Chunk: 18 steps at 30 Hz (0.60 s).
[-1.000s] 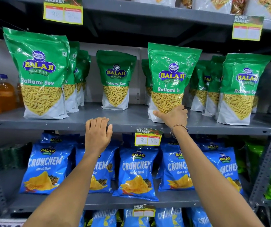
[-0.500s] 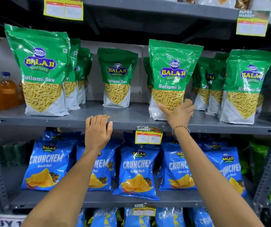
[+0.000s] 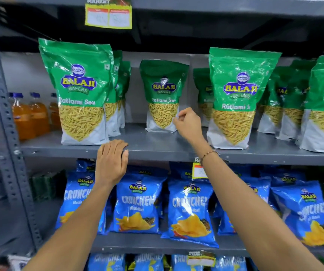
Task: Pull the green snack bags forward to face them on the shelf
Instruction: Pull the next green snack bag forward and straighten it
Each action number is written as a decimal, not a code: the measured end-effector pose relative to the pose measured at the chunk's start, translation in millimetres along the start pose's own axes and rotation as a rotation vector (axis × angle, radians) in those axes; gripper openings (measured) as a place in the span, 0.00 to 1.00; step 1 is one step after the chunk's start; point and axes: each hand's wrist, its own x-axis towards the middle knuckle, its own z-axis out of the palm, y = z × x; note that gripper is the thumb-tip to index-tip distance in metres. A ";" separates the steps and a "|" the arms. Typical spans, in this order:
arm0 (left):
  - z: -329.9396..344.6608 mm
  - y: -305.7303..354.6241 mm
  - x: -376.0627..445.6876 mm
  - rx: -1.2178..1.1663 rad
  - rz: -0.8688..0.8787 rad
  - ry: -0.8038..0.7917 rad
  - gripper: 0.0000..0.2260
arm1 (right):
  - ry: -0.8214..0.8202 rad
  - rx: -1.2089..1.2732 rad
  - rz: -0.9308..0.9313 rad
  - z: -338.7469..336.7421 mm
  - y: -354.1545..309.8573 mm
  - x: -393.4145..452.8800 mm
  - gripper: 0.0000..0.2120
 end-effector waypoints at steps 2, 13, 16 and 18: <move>-1.3 -13.3 -2.6 0.000 0.030 -0.004 0.18 | -0.055 -0.112 0.029 20.0 -1.6 14.7 0.10; 17.7 -23.1 -4.4 0.039 0.111 0.170 0.18 | -0.086 -0.051 0.451 99.9 -16.5 57.5 0.60; 21.3 -24.1 -5.2 0.037 0.119 0.192 0.17 | -0.080 -0.018 0.545 110.3 -13.5 63.9 0.63; 23.2 -25.6 -4.7 0.044 0.122 0.207 0.18 | -0.071 -0.029 0.553 113.2 -10.3 64.0 0.62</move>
